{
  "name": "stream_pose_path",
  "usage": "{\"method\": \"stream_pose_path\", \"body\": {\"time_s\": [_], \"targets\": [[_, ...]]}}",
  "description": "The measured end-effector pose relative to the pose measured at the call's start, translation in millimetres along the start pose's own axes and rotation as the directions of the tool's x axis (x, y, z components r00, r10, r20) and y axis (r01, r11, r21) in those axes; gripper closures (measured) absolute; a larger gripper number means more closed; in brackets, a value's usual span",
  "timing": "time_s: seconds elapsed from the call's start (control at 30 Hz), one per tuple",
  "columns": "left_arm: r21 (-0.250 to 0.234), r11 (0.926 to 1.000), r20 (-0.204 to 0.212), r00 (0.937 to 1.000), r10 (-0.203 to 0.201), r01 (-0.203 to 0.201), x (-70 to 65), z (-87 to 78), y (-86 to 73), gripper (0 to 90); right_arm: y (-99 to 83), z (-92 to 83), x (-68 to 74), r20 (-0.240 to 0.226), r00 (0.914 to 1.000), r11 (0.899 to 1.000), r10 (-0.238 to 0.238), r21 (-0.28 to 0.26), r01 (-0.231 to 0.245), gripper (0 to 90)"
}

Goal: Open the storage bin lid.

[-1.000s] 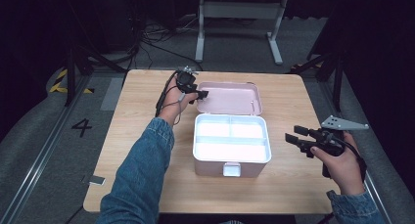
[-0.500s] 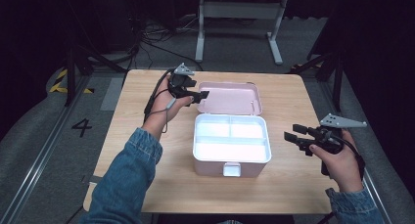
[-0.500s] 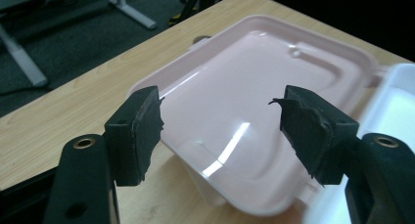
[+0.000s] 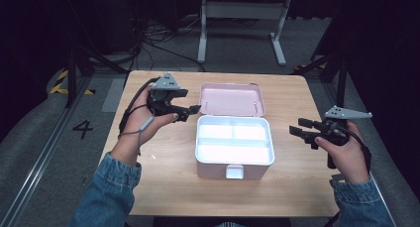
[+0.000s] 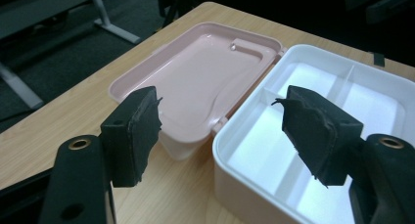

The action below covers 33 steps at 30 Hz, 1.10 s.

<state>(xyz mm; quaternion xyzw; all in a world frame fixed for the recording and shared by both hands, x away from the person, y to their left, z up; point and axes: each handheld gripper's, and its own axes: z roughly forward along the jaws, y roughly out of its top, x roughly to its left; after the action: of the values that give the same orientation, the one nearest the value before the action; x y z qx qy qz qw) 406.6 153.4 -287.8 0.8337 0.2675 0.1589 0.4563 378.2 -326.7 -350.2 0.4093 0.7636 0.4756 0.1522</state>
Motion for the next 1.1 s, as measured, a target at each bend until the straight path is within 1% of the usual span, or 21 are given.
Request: {"method": "stream_pose_path", "body": {"time_s": [0.1,0.17,0.27,0.4,0.47,0.5,0.53,0.57,0.6,0.67,0.73,0.77,0.8,0.83,0.87,0.9,0.97,1.0,1.03,1.07,1.1], "targets": [[-0.005,0.9996,-0.018,0.9994,-0.030,0.029,-3.1,-16.9,-14.9,29.7,1.2,1.4,-3.3,-0.008,1.0000,1.000,0.003,0.018,-0.003,43.8],[0.012,0.9990,-0.041,0.9982,-0.043,0.044,-3.7,-25.9,-25.2,29.8,1.9,2.4,-5.7,-0.010,0.9999,0.999,0.009,0.031,-0.009,43.7],[0.025,0.9974,-0.088,0.9940,-0.065,0.067,-2.0,-37.0,-40.0,29.8,2.9,3.6,-8.5,-0.002,1.0000,0.999,0.008,0.041,-0.008,43.7],[0.046,0.9931,-0.112,0.9884,-0.103,0.108,4.6,-47.0,-60.2,29.6,2.6,4.8,-10.2,-0.002,0.9999,0.998,0.013,0.059,-0.013,43.5],[0.042,0.9904,-0.136,0.9828,-0.125,0.132,7.4,-50.4,-71.5,29.4,1.6,5.6,-11.3,0.003,0.9999,0.998,0.011,0.066,-0.011,43.5],[0.032,0.9864,-0.140,0.9779,-0.156,0.161,9.8,-51.2,-80.0,29.2,0.9,5.9,-12.1,0.005,0.9999,0.997,0.011,0.073,-0.012,43.4],[0.043,0.9819,-0.147,0.9733,-0.176,0.184,13.1,-50.6,-85.4,29.9,0.2,6.0,-12.9,0.007,0.9998,0.997,0.017,0.079,-0.017,43.5],[0.066,0.9788,-0.159,0.9704,-0.182,0.194,14.8,-50.6,-88.8,29.6,-0.5,6.2,-13.9,0.011,0.9998,0.997,0.015,0.079,-0.016,43.4],[0.090,0.9769,-0.188,0.9665,-0.174,0.194,16.4,-50.6,-93.5,29.5,-1.0,6.2,-14.3,0.011,0.9998,0.996,0.019,0.083,-0.020,43.3],[0.111,0.9732,-0.221,0.9597,-0.174,0.202,17.9,-51.2,-98.5,29.5,-2.5,6.6,-16.1,0.015,0.9997,0.996,0.019,0.089,-0.020,43.2],[0.132,0.9698,-0.234,0.9572,-0.170,0.205,20.8,-51.5,-103.1,29.3,-4.0,6.6,-17.8,0.018,0.9995,0.995,0.025,0.093,-0.027,43.0],[0.141,0.9664,-0.237,0.9549,-0.178,0.215,21.2,-51.6,-104.6,29.2,-4.7,6.6,-18.8,0.021,0.9995,0.995,0.025,0.097,-0.027,42.9],[0.150,0.9658,-0.244,0.9546,-0.171,0.212,22.7,-51.7,-106.1,29.1,-5.5,6.8,-19.6,0.025,0.9994,0.995,0.025,0.099,-0.028,42.8],[0.152,0.9629,-0.252,0.9508,-0.180,0.223,23.2,-50.8,-107.8,29.1,-6.2,6.8,-20.3,0.029,0.9992,0.994,0.028,0.105,-0.030,42.7],[0.152,0.9629,-0.252,0.9508,-0.180,0.223,23.2,-50.8,-107.8,29.0,-6.2,6.8,-20.3,0.029,0.9992,0.994,0.028,0.105,-0.030,42.7],[0.194,0.9510,-0.280,0.9425,-0.182,0.241,24.7,-49.2,-111.0,28.9,-8.0,7.2,-22.9,0.046,0.9986,0.993,0.025,0.113,-0.030,42.7],[0.206,0.9489,-0.291,0.9410,-0.173,0.239,26.3,-47.6,-112.8,28.9,-8.8,7.3,-24.5,0.050,0.9985,0.993,0.024,0.115,-0.030,42.6],[0.227,0.9417,-0.300,0.9378,-0.175,0.248,27.0,-46.5,-114.5,28.9,-10.4,7.5,-27.0,0.058,0.9978,0.992,0.031,0.120,-0.037,42.5],[0.238,0.9397,-0.302,0.9384,-0.168,0.245,28.9,-44.7,-116.6,28.9,-10.4,7.5,-27.0,0.058,0.9978,0.992,0.031,0.120,-0.037,42.5],[0.252,0.9319,-0.307,0.9350,-0.178,0.260,29.6,-42.6,-119.0,28.9,-11.3,7.7,-28.3,0.063,0.9975,0.992,0.033,0.123,-0.040,42.4],[0.265,0.9271,-0.307,0.9346,-0.180,0.265,30.2,-41.1,-120.7,29.0,-12.5,8.0,-29.8,0.066,0.9972,0.990,0.037,0.130,-0.045,42.4]]}}
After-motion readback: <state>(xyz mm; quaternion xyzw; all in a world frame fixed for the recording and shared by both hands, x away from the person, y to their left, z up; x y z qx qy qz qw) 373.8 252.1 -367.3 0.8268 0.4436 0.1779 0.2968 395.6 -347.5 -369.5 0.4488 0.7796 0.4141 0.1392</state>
